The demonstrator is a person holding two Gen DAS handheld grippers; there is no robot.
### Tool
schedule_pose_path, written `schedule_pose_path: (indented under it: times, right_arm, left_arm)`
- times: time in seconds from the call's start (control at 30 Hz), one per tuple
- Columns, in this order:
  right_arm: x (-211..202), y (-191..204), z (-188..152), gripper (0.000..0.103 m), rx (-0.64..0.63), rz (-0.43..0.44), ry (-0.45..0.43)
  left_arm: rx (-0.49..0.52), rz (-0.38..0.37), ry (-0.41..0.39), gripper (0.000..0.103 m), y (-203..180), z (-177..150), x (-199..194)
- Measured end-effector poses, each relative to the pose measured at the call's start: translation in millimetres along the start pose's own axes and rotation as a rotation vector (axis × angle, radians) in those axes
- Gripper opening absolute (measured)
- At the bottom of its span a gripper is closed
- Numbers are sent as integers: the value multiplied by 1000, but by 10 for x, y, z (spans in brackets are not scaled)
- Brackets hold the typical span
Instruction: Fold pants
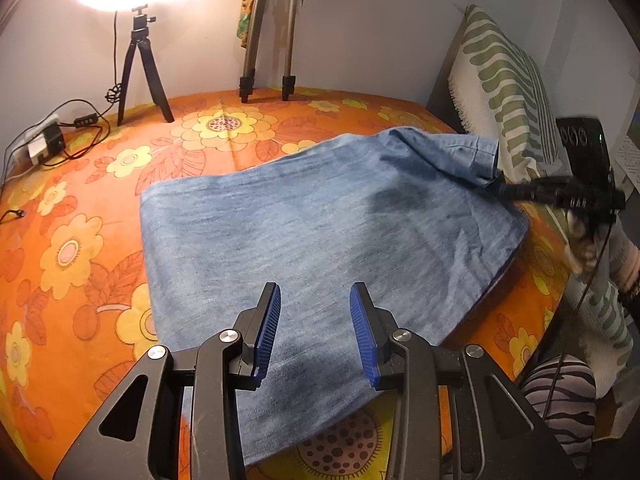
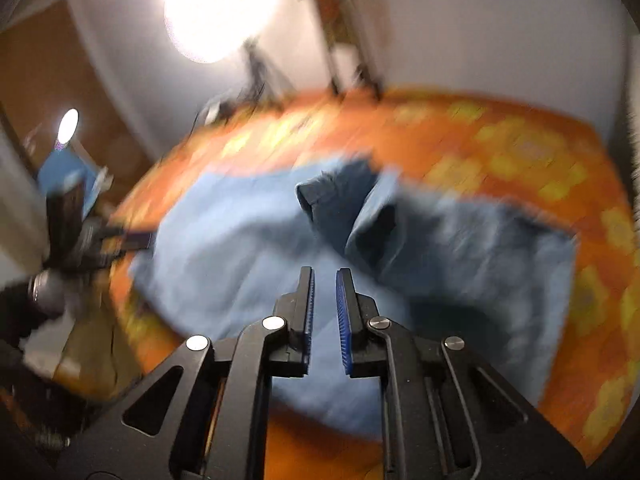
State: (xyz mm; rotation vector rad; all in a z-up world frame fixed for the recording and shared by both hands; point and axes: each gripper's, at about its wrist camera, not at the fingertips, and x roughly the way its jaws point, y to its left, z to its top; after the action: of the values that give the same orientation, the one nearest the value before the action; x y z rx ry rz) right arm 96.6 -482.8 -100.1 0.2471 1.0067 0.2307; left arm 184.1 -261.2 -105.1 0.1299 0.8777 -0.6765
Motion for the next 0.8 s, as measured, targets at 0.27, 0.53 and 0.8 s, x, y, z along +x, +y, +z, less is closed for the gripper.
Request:
schedule_pose_path:
  times: [0.27,0.53,0.8]
  right_arm:
    - [-350,-180,-3,61,76,-72,-151]
    - [-148,68,202,85,-75,-152,-90]
    - [293,299,268,57,-271,-384,-4]
  left_arm:
    - [-4,13,-10,34,39,-11,-84]
    - [-14,11,-11,34,59,-12,-97]
    - [-17,19,-13,34,127,-4,-119]
